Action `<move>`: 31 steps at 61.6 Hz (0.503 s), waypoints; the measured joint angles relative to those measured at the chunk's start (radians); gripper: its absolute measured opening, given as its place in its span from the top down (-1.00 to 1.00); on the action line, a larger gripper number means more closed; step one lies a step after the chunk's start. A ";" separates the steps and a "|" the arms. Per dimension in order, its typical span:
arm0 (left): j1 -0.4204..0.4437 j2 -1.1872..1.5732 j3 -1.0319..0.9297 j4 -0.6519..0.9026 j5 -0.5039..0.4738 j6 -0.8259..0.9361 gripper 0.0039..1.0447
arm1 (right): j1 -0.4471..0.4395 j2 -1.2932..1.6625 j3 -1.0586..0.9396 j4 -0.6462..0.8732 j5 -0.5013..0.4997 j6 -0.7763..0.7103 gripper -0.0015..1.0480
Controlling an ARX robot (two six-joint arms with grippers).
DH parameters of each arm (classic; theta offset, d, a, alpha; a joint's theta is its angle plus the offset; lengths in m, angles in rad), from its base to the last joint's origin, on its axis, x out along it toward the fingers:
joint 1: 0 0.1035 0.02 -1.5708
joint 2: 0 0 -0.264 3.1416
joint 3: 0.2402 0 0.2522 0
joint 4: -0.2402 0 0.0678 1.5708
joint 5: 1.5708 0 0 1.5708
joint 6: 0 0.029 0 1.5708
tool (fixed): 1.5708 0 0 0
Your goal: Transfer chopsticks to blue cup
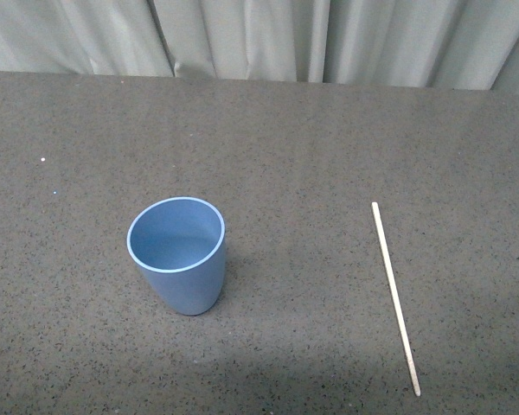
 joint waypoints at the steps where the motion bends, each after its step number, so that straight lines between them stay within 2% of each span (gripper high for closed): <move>1: 0.000 0.000 0.000 0.000 0.000 0.000 -0.88 | 0.003 0.029 0.010 0.005 -0.003 0.003 -0.82; 10: 0.000 0.000 0.000 0.000 0.000 0.000 -0.88 | 0.048 0.418 0.161 -0.004 -0.105 0.124 -0.82; 18: 0.000 0.000 0.000 0.000 0.000 0.000 -0.88 | 0.084 0.726 0.330 -0.084 -0.139 0.257 -0.82; 31: 0.000 0.000 0.000 0.000 0.000 0.000 -0.88 | 0.115 1.026 0.534 -0.165 -0.142 0.348 -0.82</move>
